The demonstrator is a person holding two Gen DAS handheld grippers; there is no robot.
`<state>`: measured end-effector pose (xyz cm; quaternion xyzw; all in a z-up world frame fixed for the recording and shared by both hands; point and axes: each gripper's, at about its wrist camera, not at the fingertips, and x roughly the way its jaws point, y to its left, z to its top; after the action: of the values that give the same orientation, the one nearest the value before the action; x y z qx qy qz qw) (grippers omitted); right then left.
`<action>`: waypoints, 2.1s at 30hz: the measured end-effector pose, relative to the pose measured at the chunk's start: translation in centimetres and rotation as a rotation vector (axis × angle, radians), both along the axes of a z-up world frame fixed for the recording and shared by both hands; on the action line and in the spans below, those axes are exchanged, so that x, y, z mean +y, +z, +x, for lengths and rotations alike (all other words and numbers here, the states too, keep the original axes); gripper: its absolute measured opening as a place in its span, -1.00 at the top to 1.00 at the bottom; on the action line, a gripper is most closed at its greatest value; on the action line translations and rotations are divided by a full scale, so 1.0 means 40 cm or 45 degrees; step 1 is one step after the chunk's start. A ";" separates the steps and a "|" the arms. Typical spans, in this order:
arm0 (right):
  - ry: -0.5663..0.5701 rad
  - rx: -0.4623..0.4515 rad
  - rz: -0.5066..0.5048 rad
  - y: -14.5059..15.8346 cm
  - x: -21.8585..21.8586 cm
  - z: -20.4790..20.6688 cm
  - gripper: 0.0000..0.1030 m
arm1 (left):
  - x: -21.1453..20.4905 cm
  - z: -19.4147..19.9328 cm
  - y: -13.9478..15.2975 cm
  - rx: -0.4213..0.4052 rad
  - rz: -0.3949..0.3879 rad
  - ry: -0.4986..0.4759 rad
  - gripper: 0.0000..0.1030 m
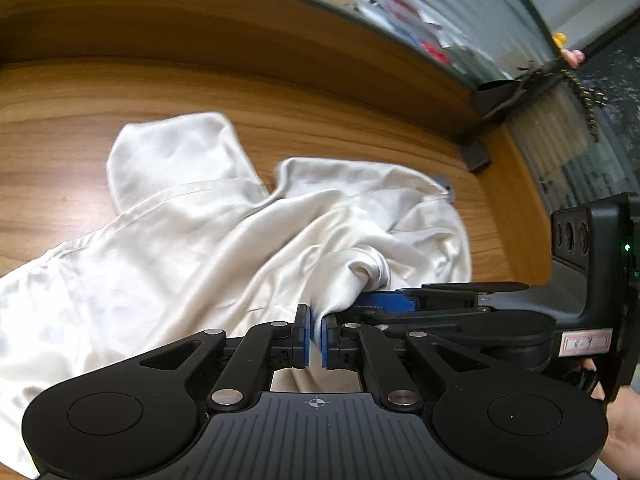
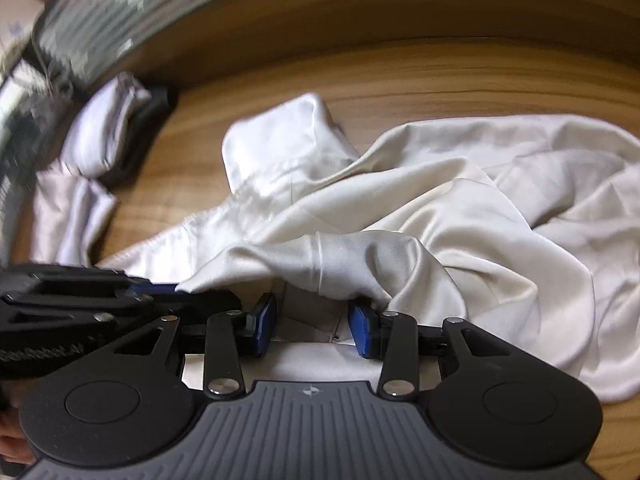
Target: Fold clothes
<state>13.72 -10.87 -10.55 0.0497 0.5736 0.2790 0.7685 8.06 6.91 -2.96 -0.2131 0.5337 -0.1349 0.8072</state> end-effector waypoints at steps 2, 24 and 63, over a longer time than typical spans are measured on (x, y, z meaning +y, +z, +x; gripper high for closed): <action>0.043 -0.025 -0.055 -0.016 0.025 0.003 0.13 | 0.014 0.002 -0.017 0.024 -0.002 0.015 0.89; -0.028 0.014 0.332 0.196 -0.128 0.000 0.94 | 0.018 0.006 0.023 -0.056 -0.081 0.000 0.71; -0.463 0.154 0.952 0.324 -0.330 -0.069 0.94 | -0.097 -0.099 0.244 -0.503 -0.094 -0.353 -0.20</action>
<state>10.95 -24.07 2.41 0.4417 0.4588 0.3245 0.6994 4.09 3.01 6.79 -0.1366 0.3842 -0.3028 0.8614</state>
